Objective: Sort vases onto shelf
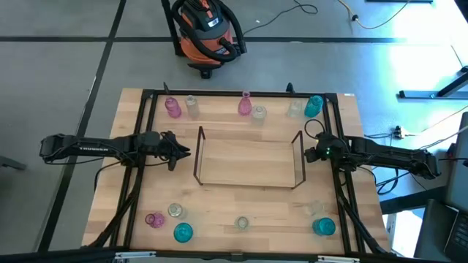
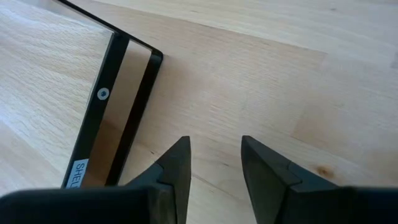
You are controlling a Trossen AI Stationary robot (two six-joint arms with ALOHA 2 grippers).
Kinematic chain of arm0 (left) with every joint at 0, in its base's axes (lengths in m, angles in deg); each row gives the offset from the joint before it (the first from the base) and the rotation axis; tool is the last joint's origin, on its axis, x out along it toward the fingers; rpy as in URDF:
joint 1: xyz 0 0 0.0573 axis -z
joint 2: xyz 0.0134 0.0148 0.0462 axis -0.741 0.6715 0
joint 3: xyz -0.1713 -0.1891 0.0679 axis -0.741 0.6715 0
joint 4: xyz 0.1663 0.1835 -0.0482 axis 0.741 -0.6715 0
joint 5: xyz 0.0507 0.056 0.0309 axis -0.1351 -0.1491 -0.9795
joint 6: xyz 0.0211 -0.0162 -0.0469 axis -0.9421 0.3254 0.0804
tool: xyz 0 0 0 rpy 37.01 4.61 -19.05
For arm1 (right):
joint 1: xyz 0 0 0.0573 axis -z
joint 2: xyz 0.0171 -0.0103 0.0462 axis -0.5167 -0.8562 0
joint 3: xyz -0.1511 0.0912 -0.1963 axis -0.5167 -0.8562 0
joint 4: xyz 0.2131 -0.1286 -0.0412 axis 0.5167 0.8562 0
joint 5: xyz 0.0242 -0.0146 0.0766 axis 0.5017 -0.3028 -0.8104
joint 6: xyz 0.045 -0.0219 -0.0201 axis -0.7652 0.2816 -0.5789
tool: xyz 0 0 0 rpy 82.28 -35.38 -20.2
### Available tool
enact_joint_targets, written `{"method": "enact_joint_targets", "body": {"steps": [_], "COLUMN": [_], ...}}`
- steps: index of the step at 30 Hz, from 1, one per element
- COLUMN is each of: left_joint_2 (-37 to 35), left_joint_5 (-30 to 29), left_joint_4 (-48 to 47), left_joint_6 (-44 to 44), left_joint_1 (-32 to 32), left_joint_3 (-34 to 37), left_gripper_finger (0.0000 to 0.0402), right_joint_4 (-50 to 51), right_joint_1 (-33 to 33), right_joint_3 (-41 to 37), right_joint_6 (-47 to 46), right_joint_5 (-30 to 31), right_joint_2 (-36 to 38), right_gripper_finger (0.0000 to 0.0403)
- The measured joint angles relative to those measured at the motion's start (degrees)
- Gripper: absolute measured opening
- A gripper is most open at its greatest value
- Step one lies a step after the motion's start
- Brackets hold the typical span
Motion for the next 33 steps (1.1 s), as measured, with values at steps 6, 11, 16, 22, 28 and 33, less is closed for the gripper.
{"method": "enact_joint_targets", "body": {"steps": [6, 11, 16, 22, 28, 33], "left_joint_2": [0.0, 0.0, 0.0, 0.0, 0.0, 0.0], "left_joint_5": [0.0, 0.0, 0.0, -0.3, -6.2, -6.0], "left_joint_4": [0.0, 0.0, 0.0, 0.0, 0.6, 0.7], "left_joint_6": [0.0, 0.0, 0.0, 0.0, 0.0, 0.0], "left_joint_1": [0.0, 0.0, 0.0, 0.0, 0.0, 0.0], "left_joint_3": [0.0, 0.0, 0.0, 0.0, 0.1, 0.1], "left_gripper_finger": [0.0105, 0.0105, 0.0105, 0.0105, 0.0105, 0.0105], "right_joint_4": [0.0, -0.5, -2.3, -10.4, -21.5, -26.7], "right_joint_1": [0.0, 0.0, 0.0, 0.0, 0.0, 0.0], "right_joint_3": [0.0, 0.0, 0.0, 0.0, 0.0, 0.0], "right_joint_6": [-0.1, -2.7, -4.3, -7.5, -11.6, -12.0], "right_joint_5": [0.1, 2.0, 3.8, 4.4, 8.0, 12.5], "right_joint_2": [0.0, 0.0, 0.0, 0.0, 0.0, 0.0], "right_gripper_finger": [0.012, 0.012, 0.012, 0.012, 0.012, 0.012]}}
